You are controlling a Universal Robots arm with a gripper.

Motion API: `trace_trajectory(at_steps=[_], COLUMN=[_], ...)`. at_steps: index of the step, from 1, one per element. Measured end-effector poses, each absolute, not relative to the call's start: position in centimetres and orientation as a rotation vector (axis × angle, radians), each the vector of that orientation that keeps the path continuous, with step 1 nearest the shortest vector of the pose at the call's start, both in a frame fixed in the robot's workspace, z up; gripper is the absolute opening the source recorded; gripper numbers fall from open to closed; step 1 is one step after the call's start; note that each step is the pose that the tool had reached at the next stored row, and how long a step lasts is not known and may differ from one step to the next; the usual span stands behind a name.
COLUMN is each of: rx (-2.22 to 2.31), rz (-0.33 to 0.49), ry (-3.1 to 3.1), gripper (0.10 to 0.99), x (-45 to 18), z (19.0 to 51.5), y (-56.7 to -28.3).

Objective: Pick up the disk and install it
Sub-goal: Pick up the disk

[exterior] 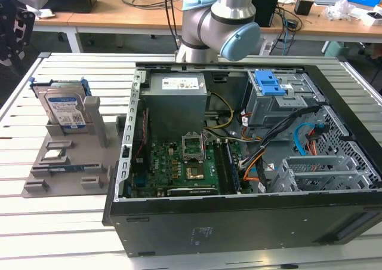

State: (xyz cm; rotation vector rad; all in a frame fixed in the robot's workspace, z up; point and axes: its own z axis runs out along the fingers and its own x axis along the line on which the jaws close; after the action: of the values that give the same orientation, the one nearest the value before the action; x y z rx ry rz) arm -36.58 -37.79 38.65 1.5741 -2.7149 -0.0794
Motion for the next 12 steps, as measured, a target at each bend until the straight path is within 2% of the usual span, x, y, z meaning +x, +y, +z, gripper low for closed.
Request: trace_trajectory(at_steps=[12], rx=[1.749], rz=[-0.079], ry=[-2.602], gripper=[0.106], x=[-36.58], z=[38.65], y=[-37.80])
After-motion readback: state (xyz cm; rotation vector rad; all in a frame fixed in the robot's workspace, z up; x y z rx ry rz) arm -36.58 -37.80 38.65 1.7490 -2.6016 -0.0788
